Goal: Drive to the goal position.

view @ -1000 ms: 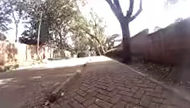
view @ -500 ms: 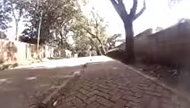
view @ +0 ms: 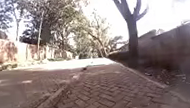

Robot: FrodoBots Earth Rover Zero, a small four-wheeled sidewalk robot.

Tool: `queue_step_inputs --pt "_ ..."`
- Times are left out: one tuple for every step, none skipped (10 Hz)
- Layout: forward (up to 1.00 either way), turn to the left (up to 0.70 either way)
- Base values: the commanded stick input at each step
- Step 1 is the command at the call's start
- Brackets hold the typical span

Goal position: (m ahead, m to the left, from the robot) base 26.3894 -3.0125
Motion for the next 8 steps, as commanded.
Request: queue_step_inputs --pt "0.70 0.00" --pt "0.70 0.00" --pt "0.70 0.00" --pt "0.70 -0.09" --pt "0.70 -0.28" --pt "0.70 -0.32" --pt "0.70 -0.34" --pt "0.70 -0.31"
